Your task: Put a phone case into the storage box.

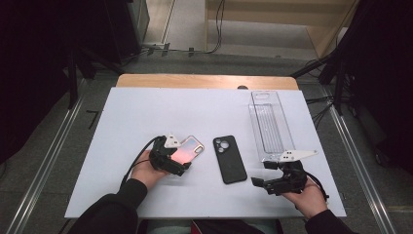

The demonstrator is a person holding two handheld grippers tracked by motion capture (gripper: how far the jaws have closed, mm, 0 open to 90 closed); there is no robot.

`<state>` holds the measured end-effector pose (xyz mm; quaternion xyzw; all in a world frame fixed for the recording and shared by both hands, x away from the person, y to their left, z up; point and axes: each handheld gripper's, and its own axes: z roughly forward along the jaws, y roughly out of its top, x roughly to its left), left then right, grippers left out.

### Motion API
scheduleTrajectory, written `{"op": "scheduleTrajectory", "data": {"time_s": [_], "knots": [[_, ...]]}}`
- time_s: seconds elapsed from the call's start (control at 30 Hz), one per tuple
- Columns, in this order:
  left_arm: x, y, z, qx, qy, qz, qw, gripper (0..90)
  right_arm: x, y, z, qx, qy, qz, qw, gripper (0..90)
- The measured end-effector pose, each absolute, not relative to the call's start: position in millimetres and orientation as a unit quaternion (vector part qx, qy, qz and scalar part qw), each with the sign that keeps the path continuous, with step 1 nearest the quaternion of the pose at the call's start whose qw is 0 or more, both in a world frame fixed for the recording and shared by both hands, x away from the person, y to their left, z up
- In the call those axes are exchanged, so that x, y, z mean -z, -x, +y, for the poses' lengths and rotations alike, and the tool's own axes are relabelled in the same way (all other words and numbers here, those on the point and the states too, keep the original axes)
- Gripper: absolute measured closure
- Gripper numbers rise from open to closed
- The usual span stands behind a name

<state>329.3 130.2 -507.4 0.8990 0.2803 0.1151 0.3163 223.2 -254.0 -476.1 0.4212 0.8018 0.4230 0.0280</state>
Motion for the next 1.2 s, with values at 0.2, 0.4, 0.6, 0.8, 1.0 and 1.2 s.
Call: {"op": "scheduleTrajectory", "data": {"time_s": [0.2,0.4,0.6,0.8,1.0,1.2], "knots": [[506,-326,132,-0.120,-0.892,0.287,0.328,16.9,476,-223,-254,-0.424,-0.423,0.801,0.027,13.0],[505,-326,131,-0.117,-0.893,0.293,0.323,17.4,476,-223,-254,-0.424,-0.422,0.801,0.026,13.1],[502,-328,133,-0.102,-0.888,0.307,0.326,17.5,476,-223,-255,-0.426,-0.422,0.800,0.025,13.0],[492,-331,139,-0.089,-0.879,0.322,0.341,17.5,476,-223,-255,-0.426,-0.422,0.800,0.025,13.0],[476,-329,144,-0.070,-0.867,0.335,0.363,17.4,475,-223,-255,-0.427,-0.422,0.799,0.026,13.0],[463,-322,142,-0.064,-0.859,0.347,0.370,17.4,475,-223,-255,-0.429,-0.422,0.798,0.027,13.0]]}}
